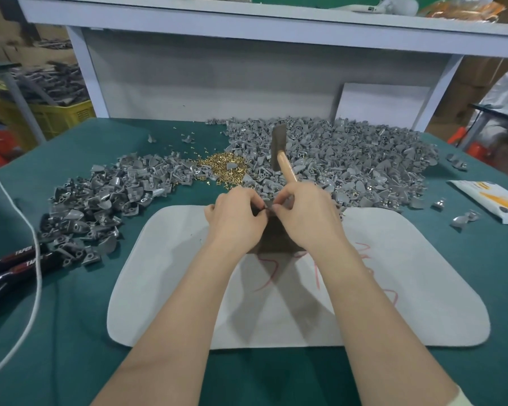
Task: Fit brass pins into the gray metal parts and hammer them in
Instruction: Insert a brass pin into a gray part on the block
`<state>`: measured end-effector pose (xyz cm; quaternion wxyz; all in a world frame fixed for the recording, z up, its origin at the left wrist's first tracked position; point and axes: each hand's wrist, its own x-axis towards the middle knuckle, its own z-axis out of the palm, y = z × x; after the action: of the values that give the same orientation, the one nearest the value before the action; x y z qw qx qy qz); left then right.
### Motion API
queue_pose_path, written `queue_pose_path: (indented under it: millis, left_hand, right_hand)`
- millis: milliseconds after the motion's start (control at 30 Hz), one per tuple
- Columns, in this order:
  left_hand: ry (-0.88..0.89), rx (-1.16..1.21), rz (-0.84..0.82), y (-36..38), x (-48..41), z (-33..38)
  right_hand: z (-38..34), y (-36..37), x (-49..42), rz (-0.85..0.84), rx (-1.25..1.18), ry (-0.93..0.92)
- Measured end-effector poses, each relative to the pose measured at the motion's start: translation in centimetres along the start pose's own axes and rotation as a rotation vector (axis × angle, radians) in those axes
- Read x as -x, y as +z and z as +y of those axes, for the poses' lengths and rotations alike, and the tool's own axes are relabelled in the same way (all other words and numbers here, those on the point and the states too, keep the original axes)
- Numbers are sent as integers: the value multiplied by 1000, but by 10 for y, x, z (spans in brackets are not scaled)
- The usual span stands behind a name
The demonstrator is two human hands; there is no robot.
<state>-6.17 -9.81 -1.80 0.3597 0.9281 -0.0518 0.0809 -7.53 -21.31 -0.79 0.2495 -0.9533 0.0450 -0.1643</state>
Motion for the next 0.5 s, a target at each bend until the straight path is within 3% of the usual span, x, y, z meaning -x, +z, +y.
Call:
queue_pose_path:
  millis: [400,500]
  left_hand:
    - [54,-54,25,1,1,1]
    - [44,-32,25,2,0,0]
  right_hand:
    - [-7,3,-3,-104,146,-73]
    - [-4,1,-3,-93,54,-71]
